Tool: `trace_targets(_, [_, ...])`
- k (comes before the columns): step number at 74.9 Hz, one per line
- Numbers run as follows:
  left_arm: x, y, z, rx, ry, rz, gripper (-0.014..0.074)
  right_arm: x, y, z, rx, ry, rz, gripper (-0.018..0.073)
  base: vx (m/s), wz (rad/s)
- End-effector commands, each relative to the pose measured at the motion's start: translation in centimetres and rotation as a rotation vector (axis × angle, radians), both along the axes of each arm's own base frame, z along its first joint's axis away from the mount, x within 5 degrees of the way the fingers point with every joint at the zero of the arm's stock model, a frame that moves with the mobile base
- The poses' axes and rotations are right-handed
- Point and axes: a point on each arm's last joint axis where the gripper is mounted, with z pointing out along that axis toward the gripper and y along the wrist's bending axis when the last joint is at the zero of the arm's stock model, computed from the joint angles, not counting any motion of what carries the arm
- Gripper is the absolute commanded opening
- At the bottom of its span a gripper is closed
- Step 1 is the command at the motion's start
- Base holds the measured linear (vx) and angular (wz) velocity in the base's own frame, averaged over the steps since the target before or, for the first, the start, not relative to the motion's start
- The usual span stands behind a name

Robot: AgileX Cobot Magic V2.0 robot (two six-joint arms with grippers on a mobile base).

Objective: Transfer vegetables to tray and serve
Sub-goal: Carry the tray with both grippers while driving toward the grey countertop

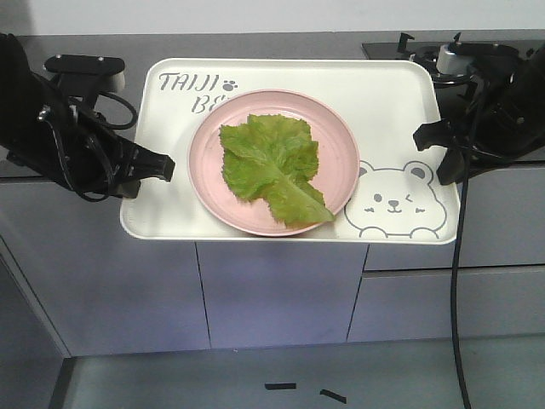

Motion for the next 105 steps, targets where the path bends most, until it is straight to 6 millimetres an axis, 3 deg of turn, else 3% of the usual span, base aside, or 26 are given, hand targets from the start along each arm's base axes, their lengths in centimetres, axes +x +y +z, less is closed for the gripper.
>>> trace_targets(1, [-0.7, -1.02, 2.9, -0.125, -0.132, -0.038, -0.0006, -0.92, 1.08, 2.74, 0.096, -0.104, 0.034, -0.0006, 0.0, 0.0])
trace_targets(105, [-0.7, -1.02, 2.9, -0.125, -0.132, -0.038, -0.0006, -0.92, 1.08, 2.74, 0.096, -0.104, 0.034, -0.0006, 0.05, -0.06])
